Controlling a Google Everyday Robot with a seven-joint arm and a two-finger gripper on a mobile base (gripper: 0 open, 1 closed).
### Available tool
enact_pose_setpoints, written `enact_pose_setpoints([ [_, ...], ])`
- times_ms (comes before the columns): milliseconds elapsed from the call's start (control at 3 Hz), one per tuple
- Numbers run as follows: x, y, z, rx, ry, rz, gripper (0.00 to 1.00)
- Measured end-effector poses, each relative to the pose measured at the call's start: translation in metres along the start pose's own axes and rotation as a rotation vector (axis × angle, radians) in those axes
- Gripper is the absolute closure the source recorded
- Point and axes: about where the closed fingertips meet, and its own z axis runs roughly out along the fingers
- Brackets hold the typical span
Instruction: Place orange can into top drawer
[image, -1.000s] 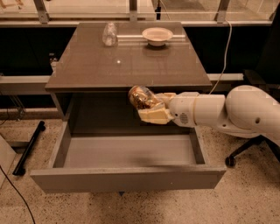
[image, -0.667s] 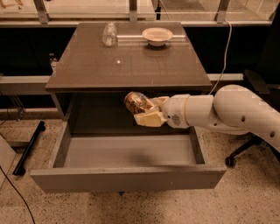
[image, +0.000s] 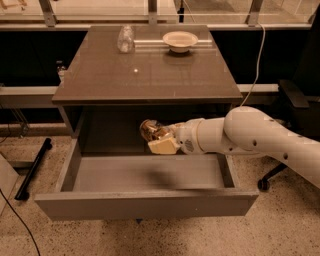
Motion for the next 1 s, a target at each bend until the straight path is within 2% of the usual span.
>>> enact_pose_setpoints([
  [333,0.000,0.000,0.000,0.000,0.000,0.000,1.00],
  [1000,0.059,-0.017,0.026,0.063,0.137,0.082,0.95],
])
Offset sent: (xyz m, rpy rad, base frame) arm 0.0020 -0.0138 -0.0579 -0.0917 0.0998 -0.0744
